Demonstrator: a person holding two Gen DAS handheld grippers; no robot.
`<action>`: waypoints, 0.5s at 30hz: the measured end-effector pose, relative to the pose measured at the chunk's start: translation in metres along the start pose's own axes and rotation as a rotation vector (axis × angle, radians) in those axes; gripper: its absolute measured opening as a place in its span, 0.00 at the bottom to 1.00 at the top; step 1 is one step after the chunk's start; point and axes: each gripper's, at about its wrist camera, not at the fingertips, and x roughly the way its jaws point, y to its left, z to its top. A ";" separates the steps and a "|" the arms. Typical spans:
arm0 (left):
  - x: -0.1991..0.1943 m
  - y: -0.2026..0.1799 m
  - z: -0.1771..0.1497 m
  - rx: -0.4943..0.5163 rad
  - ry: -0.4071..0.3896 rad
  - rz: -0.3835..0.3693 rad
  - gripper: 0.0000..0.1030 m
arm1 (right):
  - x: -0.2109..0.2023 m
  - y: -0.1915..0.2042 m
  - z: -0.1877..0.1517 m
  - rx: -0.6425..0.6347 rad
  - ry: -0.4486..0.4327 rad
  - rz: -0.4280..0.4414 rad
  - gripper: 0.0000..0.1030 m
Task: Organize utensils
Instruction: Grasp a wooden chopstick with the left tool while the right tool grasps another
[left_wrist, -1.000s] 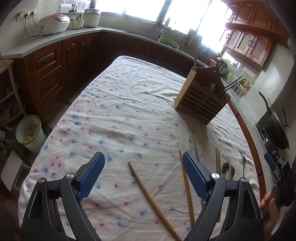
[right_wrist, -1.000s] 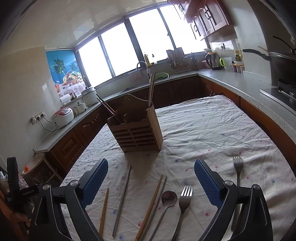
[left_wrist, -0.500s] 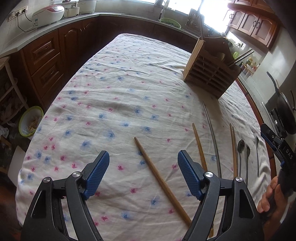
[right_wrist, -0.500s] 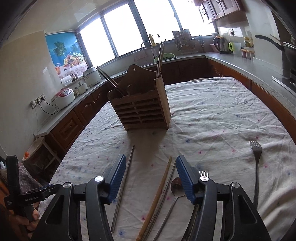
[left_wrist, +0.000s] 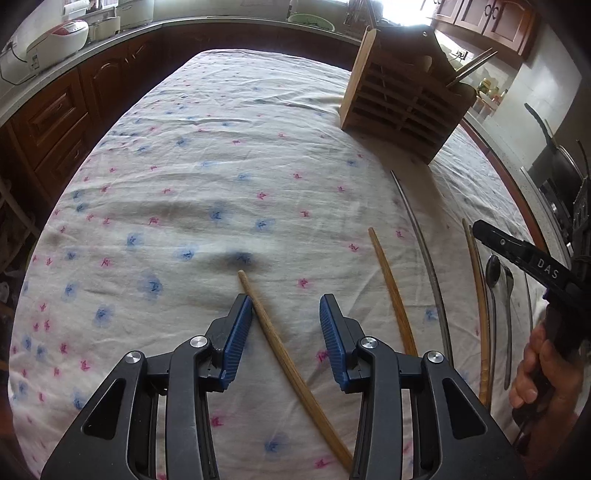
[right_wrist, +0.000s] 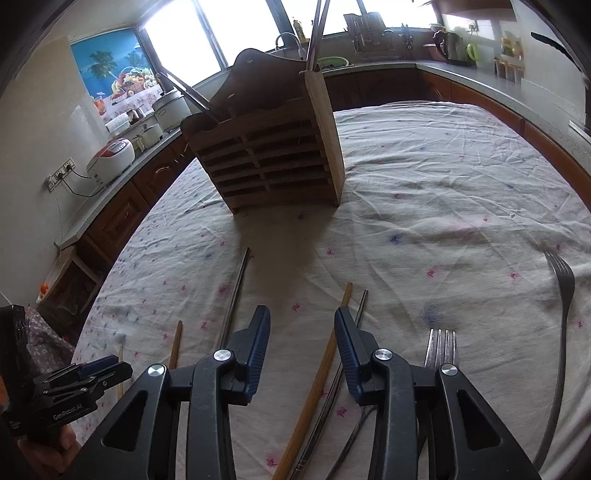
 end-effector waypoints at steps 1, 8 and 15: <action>0.001 0.000 0.002 0.001 0.000 -0.005 0.35 | 0.005 0.000 0.001 -0.001 0.010 -0.009 0.36; 0.006 0.000 0.010 0.005 0.004 -0.023 0.31 | 0.026 -0.008 0.008 0.009 0.060 -0.055 0.31; 0.009 0.002 0.012 0.024 0.000 -0.019 0.07 | 0.039 0.004 0.016 -0.079 0.069 -0.149 0.20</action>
